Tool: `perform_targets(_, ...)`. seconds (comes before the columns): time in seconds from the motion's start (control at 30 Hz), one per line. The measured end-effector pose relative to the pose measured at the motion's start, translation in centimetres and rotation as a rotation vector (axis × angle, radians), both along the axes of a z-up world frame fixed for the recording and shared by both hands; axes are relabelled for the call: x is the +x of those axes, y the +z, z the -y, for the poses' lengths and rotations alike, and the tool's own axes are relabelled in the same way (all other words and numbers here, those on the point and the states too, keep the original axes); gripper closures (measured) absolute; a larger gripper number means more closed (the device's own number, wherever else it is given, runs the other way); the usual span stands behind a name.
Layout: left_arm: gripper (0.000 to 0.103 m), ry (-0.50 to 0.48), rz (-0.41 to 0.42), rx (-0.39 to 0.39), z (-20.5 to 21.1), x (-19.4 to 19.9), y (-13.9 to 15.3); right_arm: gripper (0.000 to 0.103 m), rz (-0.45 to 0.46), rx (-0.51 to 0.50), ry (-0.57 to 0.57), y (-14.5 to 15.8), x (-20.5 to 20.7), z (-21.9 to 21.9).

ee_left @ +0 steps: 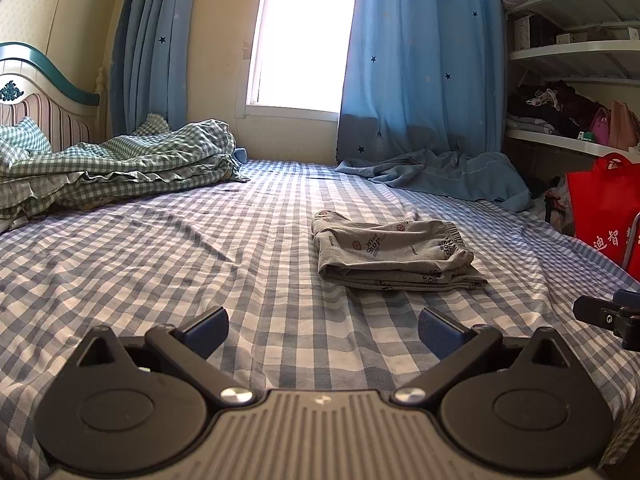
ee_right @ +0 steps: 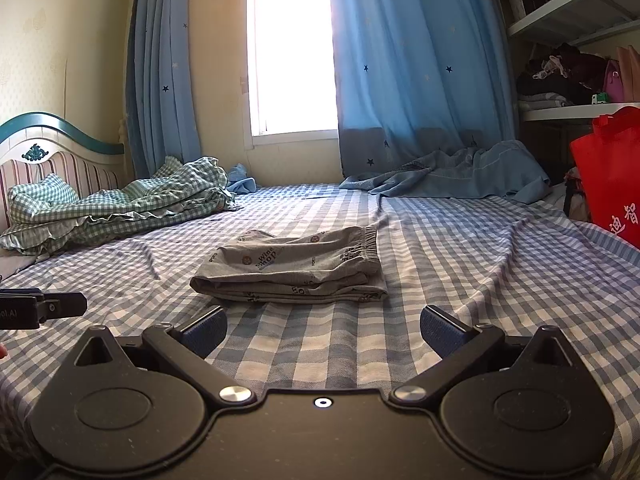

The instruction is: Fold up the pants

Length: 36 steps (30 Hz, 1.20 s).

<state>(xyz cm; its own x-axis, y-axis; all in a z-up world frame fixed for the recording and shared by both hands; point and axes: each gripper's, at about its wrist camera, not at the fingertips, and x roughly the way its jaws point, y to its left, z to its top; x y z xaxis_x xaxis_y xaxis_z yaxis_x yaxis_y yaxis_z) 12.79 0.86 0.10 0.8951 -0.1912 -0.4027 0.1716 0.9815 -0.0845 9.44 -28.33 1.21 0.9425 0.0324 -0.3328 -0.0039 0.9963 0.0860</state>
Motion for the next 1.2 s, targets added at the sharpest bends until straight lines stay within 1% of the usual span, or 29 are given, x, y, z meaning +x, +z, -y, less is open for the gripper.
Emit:
perform_targets(0.33,0.0,0.009,-0.01,-0.014,0.1,0.1,0.2,0.001,-0.001,0.0,0.002,-0.1,0.0,0.0)
perform_targets(0.5,0.0,0.024,0.019,0.018,0.5,-0.1,0.5,0.001,-0.004,0.002,0.008,-0.3,0.0,-0.2)
perform_targets(0.8,0.0,0.011,0.022,0.044,1.0,0.0,0.4,0.001,-0.004,0.002,0.018,-0.3,0.0,-0.4)
perform_targets(1.2,0.0,0.003,0.011,0.044,1.1,0.5,0.1,0.001,-0.015,0.007,0.022,-0.4,0.4,-0.2)
